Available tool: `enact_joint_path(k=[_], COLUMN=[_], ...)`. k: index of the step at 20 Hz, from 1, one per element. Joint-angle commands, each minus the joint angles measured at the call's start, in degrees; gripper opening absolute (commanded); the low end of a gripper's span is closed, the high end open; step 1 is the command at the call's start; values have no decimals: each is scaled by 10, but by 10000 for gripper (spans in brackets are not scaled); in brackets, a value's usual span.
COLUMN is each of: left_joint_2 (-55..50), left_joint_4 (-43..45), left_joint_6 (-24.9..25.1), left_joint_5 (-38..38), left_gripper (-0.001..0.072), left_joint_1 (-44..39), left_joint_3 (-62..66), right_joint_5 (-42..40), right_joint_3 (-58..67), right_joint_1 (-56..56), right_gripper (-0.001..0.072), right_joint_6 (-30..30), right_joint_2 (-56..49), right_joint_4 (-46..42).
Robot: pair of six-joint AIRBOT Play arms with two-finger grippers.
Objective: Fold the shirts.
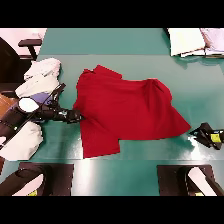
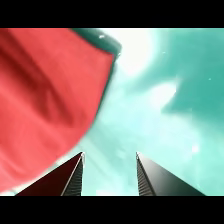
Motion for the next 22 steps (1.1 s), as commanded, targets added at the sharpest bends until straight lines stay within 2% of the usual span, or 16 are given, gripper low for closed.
enact_joint_path(k=[1, 4, 7, 8, 9, 11, 12, 14, 17, 19, 22], left_joint_2=[0, 0, 0, 0, 0, 1, 3, 30, 97, 130, 141], left_joint_4=[0, 0, 0, 0, 0, 0, 2, 26, 122, 181, 220], left_joint_6=[0, 0, 0, 0, 0, 0, -1, -8, -63, -83, -91], left_joint_5=[0, 0, -1, -1, -1, -7, -14, -22, -66, -105, -121], left_gripper=[24, 24, 24, 24, 24, 24, 23, 22, 23, 23, 23], left_joint_1=[0, 0, 0, 0, 0, 0, 0, 0, 0, 0, 0], left_joint_3=[4, 4, 4, 4, 4, 5, 9, 34, 143, 272, 491], right_joint_5=[-78, -103, -138, -142, -146, -153, -155, -149, -99, -61, -48], right_joint_3=[-36, -11, 17, 28, 37, 50, 57, 87, 189, 293, 463], right_joint_1=[-11, 38, 81, 97, 115, 148, 160, 178, 188, 188, 188], right_gripper=[365, 365, 357, 272, 233, 52, 19, 18, 18, 18, 17], right_joint_6=[-10, -6, -6, -6, -6, -7, -8, -8, -25, -25, -24], right_joint_2=[-5, -55, -102, -114, -127, -140, -138, -109, -29, 22, 86], right_joint_4=[36, 43, 93, 95, 91, 89, 89, 89, 90, 91, 89])
